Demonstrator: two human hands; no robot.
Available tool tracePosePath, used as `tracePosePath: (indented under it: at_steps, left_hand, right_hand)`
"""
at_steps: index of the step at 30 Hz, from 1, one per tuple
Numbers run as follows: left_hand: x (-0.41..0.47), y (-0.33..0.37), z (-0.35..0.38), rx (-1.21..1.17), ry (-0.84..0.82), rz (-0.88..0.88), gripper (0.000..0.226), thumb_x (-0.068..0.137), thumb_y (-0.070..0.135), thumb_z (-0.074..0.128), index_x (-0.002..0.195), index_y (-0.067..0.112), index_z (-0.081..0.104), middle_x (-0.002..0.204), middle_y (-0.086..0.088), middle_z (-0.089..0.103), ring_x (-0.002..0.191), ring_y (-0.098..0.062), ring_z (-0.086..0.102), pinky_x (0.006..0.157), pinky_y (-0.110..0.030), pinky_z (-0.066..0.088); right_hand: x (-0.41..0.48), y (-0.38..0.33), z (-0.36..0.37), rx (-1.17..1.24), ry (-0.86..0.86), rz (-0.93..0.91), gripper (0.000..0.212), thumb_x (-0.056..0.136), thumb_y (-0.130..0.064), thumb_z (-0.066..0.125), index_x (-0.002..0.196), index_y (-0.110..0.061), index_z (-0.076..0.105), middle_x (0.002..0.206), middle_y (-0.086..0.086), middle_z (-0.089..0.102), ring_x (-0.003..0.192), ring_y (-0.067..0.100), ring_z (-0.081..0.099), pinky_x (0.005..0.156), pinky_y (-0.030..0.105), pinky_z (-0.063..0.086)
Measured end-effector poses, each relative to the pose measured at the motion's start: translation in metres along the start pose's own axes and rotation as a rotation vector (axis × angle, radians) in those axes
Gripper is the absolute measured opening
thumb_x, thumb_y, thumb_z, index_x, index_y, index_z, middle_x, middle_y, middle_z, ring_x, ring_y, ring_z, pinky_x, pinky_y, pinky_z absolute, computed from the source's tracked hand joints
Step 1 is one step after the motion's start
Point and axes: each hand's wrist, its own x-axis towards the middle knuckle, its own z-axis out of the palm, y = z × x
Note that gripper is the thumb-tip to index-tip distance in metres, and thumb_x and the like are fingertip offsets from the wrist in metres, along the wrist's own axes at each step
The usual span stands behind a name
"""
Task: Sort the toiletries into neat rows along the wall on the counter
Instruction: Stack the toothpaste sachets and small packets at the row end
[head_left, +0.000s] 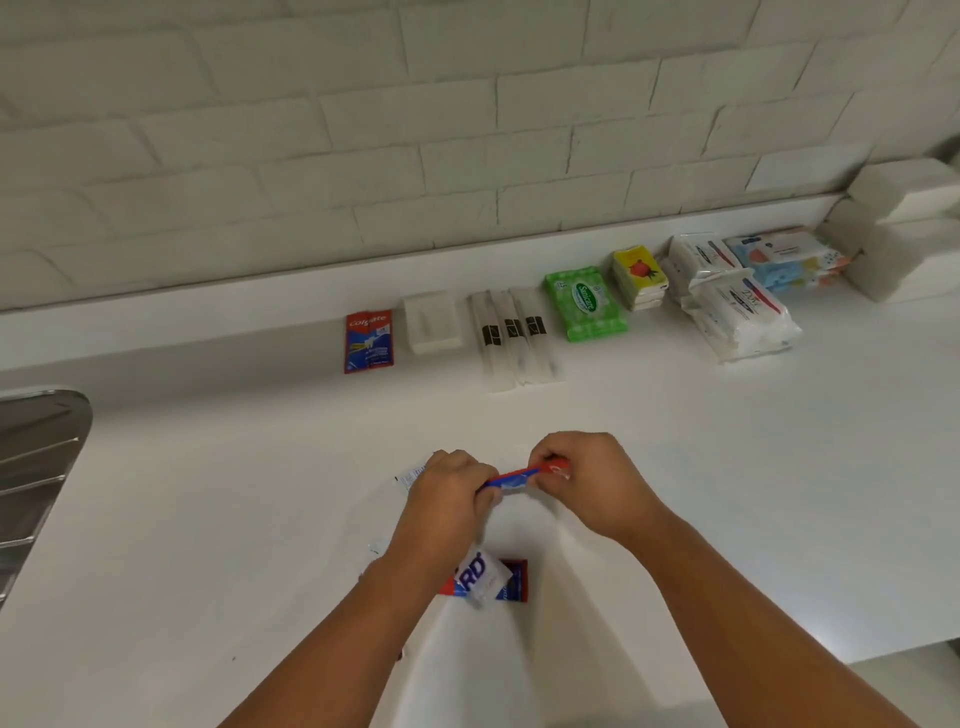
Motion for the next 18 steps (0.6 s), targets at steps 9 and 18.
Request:
tracePosePath:
  at_steps: [9, 18]
  left_hand:
    - [0.018, -0.058, -0.058, -0.241, 0.101, -0.164, 0.016, 0.092, 0.018, 0.068, 0.103, 0.025, 0.077, 0.088, 0.011, 0.071, 0.077, -0.003, 0.062, 0.071, -0.011, 0.046]
    - [0.084, -0.165, -0.102, -0.503, 0.186, -0.536, 0.009, 0.089, 0.015, 0.069, 0.092, 0.017, 0.078, 0.068, 0.009, 0.069, 0.057, -0.002, 0.058, 0.066, -0.028, 0.050]
  right_hand:
    - [0.080, -0.071, 0.036, 0.412, 0.124, -0.021, 0.022, 0.077, -0.008, 0.078, 0.093, -0.020, 0.069, 0.080, -0.004, 0.069, 0.072, 0.008, 0.061, 0.073, 0.023, 0.053]
    - [0.163, -0.110, 0.126, 0.348, 0.270, 0.000, 0.035, 0.093, -0.011, 0.057, 0.127, -0.013, 0.059, 0.117, -0.001, 0.068, 0.100, 0.010, 0.063, 0.087, 0.017, 0.047]
